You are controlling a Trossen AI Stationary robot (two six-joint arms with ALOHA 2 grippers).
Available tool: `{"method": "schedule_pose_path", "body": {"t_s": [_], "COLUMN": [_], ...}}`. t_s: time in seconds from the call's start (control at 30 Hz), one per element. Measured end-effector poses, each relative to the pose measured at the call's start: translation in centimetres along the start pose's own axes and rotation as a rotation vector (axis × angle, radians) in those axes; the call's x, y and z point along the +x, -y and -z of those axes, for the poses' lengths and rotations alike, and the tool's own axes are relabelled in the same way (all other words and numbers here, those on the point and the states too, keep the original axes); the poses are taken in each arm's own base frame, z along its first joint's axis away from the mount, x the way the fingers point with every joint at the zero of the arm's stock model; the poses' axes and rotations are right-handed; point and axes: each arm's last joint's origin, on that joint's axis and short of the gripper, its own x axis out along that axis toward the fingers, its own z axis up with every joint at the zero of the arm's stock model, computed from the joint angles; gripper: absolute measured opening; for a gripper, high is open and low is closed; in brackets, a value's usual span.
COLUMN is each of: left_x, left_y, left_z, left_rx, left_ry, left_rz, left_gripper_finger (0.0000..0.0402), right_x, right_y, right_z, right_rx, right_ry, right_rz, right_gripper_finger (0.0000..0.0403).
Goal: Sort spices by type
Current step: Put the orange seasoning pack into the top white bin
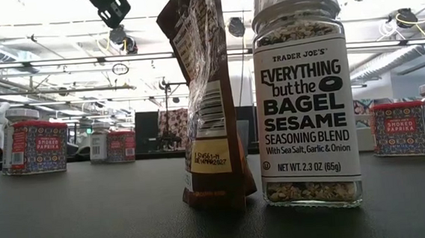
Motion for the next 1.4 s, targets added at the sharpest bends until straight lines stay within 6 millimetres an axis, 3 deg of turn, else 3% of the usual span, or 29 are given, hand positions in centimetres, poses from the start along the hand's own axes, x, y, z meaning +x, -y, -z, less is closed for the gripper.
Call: {"method": "schedule_pose_path", "body": {"t_s": [0.3, 0.47, 0.7, 1.1, 1.4], "left_x": [0.0, 0.0, 0.0, 0.0, 0.0], "left_y": [0.0, -0.1, -0.1, -0.1, -0.1], "left_z": [0.0, 0.0, 0.0, 0.0, 0.0], "left_rx": [0.000, -0.001, 0.000, 0.008, 0.025], "left_ry": [0.005, 0.005, 0.005, -0.002, -0.002], "left_rz": [-0.004, -0.009, -0.010, -0.011, -0.011], "left_gripper_finger": [0.0119, 0.0119, 0.0119, 0.0119, 0.0119], "right_x": [4.6, 6.0, 6.4, 8.0, 8.2], "right_y": [-0.2, -0.1, -0.1, -0.4, 0.1], "right_z": [1.2, 1.8, 2.6, 5.5, 6.5], "right_rx": [-0.020, -0.029, -0.018, 0.007, -0.026], "right_ry": [-0.100, -0.113, -0.117, -0.145, -0.170], "right_rz": [0.000, 0.019, 0.042, 0.055, 0.116], "right_gripper_finger": [0.0123, 0.0123, 0.0123, 0.0122, 0.0090]}}
